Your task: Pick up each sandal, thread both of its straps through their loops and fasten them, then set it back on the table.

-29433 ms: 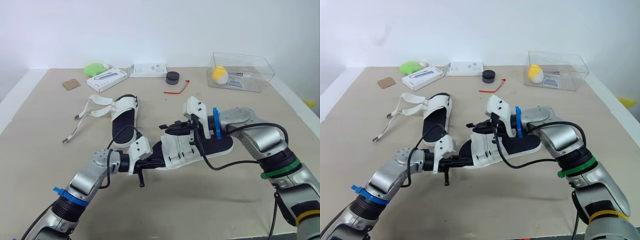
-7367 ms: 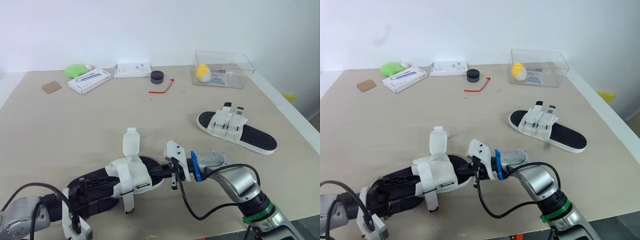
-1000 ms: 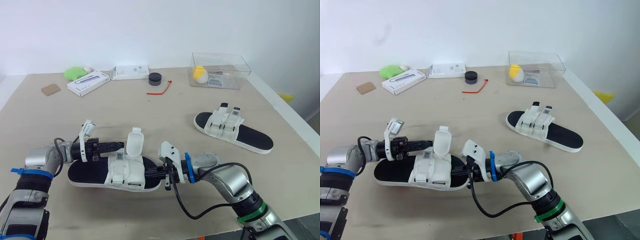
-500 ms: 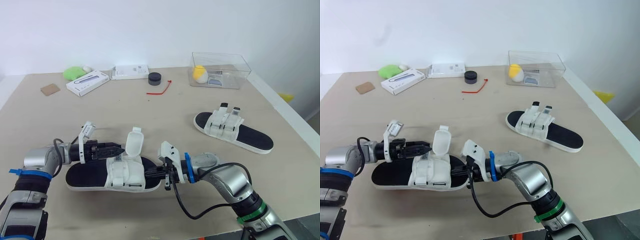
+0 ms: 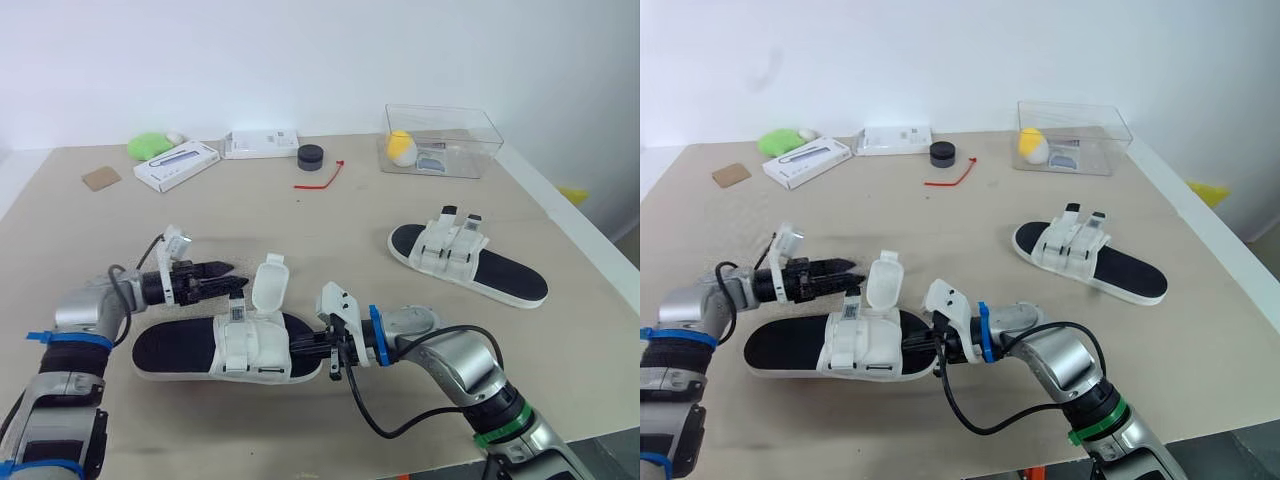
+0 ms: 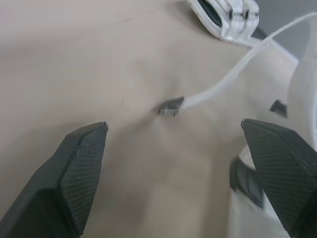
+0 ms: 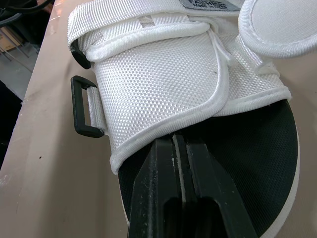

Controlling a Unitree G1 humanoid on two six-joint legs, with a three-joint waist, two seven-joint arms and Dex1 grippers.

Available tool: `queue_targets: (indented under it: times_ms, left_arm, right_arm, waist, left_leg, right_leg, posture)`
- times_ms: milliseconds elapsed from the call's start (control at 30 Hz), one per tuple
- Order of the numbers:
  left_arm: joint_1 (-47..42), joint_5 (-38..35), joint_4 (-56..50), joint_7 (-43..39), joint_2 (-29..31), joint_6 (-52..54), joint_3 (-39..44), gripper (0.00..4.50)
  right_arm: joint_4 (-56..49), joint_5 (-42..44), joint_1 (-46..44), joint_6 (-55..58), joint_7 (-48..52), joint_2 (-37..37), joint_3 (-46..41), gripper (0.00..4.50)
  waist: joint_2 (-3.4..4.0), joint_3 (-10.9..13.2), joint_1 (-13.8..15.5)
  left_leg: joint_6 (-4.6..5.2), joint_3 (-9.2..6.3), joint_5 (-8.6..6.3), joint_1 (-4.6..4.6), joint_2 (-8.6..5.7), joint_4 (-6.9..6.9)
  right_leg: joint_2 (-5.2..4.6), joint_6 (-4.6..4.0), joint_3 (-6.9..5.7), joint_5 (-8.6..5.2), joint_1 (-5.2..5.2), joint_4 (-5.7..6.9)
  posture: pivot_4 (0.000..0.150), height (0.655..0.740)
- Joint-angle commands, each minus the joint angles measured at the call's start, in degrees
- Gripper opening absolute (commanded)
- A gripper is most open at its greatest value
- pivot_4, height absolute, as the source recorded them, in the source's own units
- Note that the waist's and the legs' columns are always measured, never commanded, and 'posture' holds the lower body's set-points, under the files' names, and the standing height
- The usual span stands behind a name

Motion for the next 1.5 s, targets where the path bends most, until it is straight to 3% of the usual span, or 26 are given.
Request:
queue_targets:
  times_ms: [33,433,567,767,900,1133,1300,1367,1500]
  left_arm:
    - [-2.79,4.22,2.32,0.56,-2.1,-9.39,-1.26,4.47]
    - [-6.14,10.09,9.7,-2.02,-4.78,-21.58,-3.39,4.47]
    - [-5.72,9.98,8.91,-2.67,-5.86,-21.45,-3.52,2.86]
    - [-5.18,10.5,7.72,-3.15,-6.7,-24.0,-3.6,0.03]
    - [-5.44,13.39,8.08,-1.68,-6.81,-35.99,-3.72,0.03]
    - [-10.46,28.17,12.52,11.03,-3.83,-79.73,-5.3,0.03]
    - [-14.88,37.64,15.87,20.56,-0.73,-113.28,-0.24,0.03]
    - [-13.98,41.41,11.93,23.86,0.07,-118.39,1.03,0.03]
    - [-11.06,45.27,3.03,32.39,-0.01,-118.77,2.85,0.03]
  right_arm:
    - [0.05,-0.16,-0.29,-0.21,0.05,0.31,0.31,0.0]
    - [0.15,-0.33,-0.19,-0.32,-0.66,0.83,0.06,0.0]
    - [0.32,-0.41,-0.29,-0.5,-0.62,0.86,0.06,0.0]
    - [0.38,-0.47,-0.27,-0.62,-0.54,0.83,0.0,0.0]
    - [0.54,-0.39,-0.36,-0.52,-0.41,0.79,-0.02,0.0]
    - [0.76,-0.22,-0.29,-0.33,-0.29,0.85,-0.04,0.0]
    - [0.86,-0.14,-0.25,-0.23,-0.22,0.81,-0.16,0.0]
    - [0.89,-0.11,-0.18,-0.28,-0.17,0.74,-0.21,0.0]
    - [1.2,-0.11,-0.4,-0.37,0.06,0.74,-0.19,0.0]
  waist:
    - [0.0,0.0,-0.08]
    - [-0.01,0.01,-0.12]
    - [-0.01,0.01,-0.12]
    - [-0.01,0.01,-0.13]
    - [-0.01,0.01,-0.11]
    - [-0.02,0.01,0.01]
    - [-0.02,0.02,-0.03]
    - [-0.02,0.02,-0.01]
    - [-0.02,0.02,-0.05]
  left_leg:
    - [0.0,0.01,0.0,0.01,0.0,0.0]
    - [0.0,0.0,0.0,-0.03,0.01,0.0]
    - [0.0,0.0,0.0,-0.04,0.01,0.0]
    - [0.0,-0.02,0.0,-0.04,0.02,0.0]
    - [0.0,-0.01,0.0,-0.04,0.01,0.01]
    - [0.0,0.02,0.0,-0.05,0.01,0.01]
    - [0.0,0.08,0.0,-0.03,0.03,0.0]
    - [0.0,0.13,0.0,-0.03,0.04,0.0]
    - [0.0,0.22,0.0,-0.02,0.03,0.02]
  right_leg:
    - [0.01,0.0,0.02,0.01,0.0,0.0]
    - [0.06,0.01,0.03,0.01,-0.02,0.0]
    - [0.05,0.01,0.03,0.01,-0.02,0.0]
    - [0.06,0.01,0.02,0.01,-0.02,0.0]
    - [0.05,0.02,0.03,0.02,-0.02,0.0]
    - [0.01,0.03,0.07,0.06,-0.01,-0.01]
    - [-0.01,0.07,0.11,0.08,-0.01,-0.03]
    - [-0.04,0.09,0.11,0.09,-0.01,-0.04]
    - [-0.12,0.19,0.14,0.14,0.01,-0.04]
  posture:
    - [0.15,0.74]
    - [0.15,0.74]
    - [0.15,0.74]
    - [0.15,0.74]
    - [0.15,0.74]
    - [0.15,0.74]
    - [0.15,0.74]
    - [0.15,0.74]
    - [0.15,0.74]
